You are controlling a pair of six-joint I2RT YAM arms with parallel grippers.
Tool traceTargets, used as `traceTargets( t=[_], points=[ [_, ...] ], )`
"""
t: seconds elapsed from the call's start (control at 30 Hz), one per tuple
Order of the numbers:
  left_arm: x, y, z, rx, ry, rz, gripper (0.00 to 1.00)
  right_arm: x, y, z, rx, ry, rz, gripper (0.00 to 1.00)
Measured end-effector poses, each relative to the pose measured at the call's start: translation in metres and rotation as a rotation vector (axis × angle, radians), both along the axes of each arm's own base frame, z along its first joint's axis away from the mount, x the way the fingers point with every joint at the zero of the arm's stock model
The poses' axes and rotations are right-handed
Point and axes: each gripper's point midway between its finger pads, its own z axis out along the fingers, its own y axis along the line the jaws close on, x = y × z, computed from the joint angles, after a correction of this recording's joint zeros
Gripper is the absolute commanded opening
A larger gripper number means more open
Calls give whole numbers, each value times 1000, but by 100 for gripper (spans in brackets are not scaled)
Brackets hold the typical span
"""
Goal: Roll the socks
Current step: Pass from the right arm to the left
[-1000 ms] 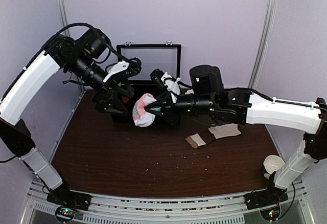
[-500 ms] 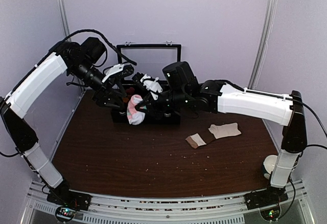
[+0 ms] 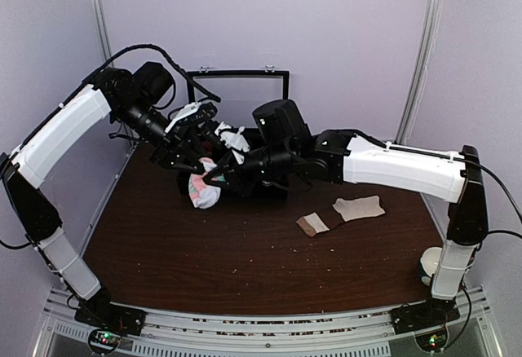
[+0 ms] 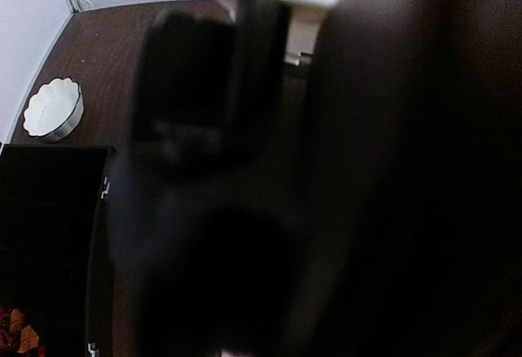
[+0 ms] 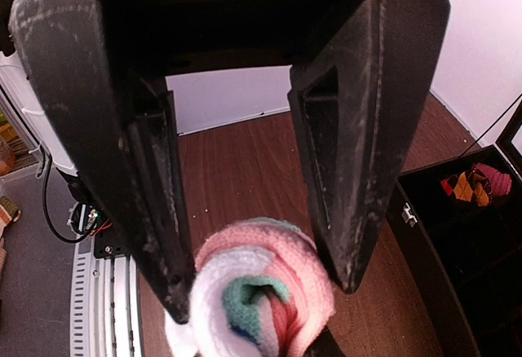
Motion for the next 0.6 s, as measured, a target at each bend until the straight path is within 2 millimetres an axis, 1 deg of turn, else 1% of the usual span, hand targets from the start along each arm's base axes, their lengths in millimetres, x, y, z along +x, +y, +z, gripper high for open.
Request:
traceTargets(
  t=[0.17,0.23,0.27,0.3,0.37,0.4,0.43,0.53,0.57,0.6],
  points=[
    [-4,-3,3,-22,16,-12,29,-2,3,5,24,5,5,0],
    [-4,-3,2,-22,22,-13,15,-3,3,4,25,13,7,0],
    [-5,-3,1,-22,27,-12,5,-4,4,4,24,18,8,0],
    [-5,-3,1,-22,30,-12,0,-5,3,2,22,23,8,0],
    [-5,-2,-1,-18,32,-12,0,-6,3,-1,17,31,8,1],
    [-5,-2,-1,-15,32,-11,0,-6,4,-2,18,34,8,7],
    [-5,-1,-2,-12,33,-10,0,-6,4,-3,21,35,7,19],
    [-4,-1,-5,0,36,-6,0,-5,5,-6,33,32,2,41],
    [-2,-1,-6,6,35,-4,0,-5,5,-6,36,32,-4,52],
    [-1,-1,-8,10,33,-2,0,-2,5,-6,38,23,-13,90]
  ],
)
